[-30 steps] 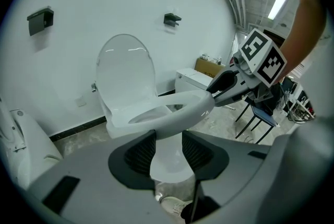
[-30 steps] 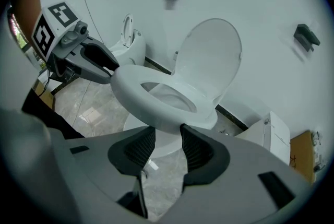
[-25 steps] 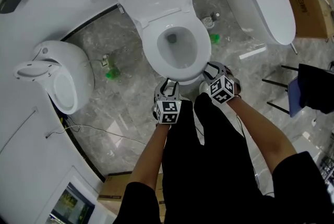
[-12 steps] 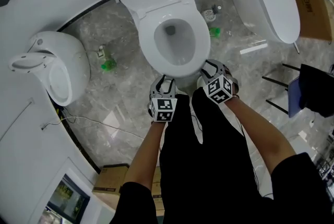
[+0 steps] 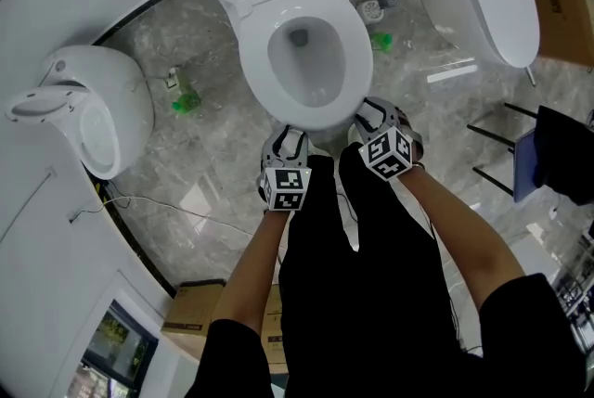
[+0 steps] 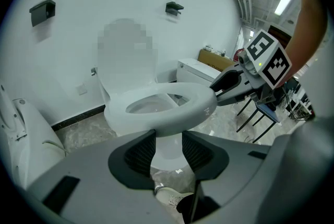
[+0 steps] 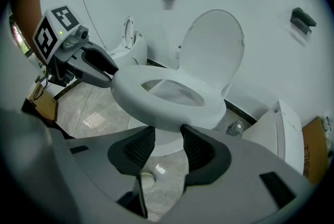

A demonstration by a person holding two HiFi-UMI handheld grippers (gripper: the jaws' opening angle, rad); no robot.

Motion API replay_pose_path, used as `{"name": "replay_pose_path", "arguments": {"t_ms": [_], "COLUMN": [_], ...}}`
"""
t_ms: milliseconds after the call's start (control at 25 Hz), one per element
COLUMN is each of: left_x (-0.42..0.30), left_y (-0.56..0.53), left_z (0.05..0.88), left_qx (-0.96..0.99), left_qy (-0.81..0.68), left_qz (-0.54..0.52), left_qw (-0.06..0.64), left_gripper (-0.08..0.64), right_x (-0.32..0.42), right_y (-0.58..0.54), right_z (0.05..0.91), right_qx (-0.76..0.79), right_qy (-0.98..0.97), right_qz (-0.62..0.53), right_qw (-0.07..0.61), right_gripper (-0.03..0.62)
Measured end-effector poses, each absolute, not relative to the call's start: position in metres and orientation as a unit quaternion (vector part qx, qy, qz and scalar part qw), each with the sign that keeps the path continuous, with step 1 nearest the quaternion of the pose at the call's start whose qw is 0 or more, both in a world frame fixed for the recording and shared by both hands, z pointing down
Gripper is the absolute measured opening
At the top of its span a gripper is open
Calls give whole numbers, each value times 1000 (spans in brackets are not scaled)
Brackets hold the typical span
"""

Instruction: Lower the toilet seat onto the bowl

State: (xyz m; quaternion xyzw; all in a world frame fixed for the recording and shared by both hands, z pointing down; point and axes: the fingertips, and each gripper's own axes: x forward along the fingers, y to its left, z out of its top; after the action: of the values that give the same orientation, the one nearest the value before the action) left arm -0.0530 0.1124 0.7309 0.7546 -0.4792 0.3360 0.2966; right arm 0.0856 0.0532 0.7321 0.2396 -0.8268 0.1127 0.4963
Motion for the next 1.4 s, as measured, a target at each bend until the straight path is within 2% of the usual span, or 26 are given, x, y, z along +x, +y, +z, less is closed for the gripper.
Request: {"name": "replay_pose_path", "arguments": {"t_ms": [1400], "left_x": [-39], "left_y": [142], "left_z": [797], "left_qx": [747], "left_qy": [-474], "left_qz": [348], "left_qw": [309], "left_gripper": [164], "right_x": [103], "right_y": [82], "right_z": [801], "right_qx": [246], "right_qy": [-802], "right_qz": [122], "right_qw": [530], "right_gripper": [170]}}
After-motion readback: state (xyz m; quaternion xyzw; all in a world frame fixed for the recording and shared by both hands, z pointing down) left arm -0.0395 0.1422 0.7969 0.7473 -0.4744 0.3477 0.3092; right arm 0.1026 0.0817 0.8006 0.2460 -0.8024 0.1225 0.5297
